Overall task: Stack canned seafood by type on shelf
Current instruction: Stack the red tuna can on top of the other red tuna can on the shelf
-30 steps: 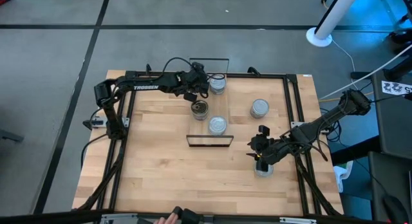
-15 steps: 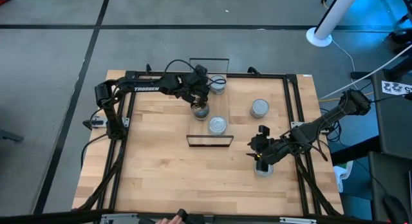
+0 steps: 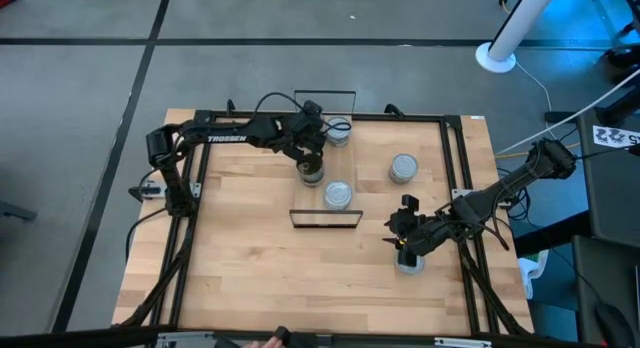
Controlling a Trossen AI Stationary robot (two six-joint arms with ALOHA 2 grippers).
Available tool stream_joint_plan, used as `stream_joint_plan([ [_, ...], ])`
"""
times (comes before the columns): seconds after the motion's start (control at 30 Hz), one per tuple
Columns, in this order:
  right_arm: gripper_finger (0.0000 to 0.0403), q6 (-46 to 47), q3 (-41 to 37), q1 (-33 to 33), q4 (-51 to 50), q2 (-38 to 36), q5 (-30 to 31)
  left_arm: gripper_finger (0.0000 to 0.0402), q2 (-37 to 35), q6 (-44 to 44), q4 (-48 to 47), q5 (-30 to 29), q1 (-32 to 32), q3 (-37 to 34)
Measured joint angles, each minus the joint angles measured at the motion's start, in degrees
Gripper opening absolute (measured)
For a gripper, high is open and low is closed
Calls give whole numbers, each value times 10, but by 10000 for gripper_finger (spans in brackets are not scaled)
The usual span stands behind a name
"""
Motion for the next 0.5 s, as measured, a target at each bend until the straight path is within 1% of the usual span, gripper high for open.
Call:
stream_joint_plan([
  [0.37, 195, 0, 0, 0, 0, 0, 1, 155, -16, 9, -5, -8, -7, 0],
  [0.5, 195, 0, 0, 0, 0, 0, 4, 155, -17, 28, -6, -13, -7, 0],
])
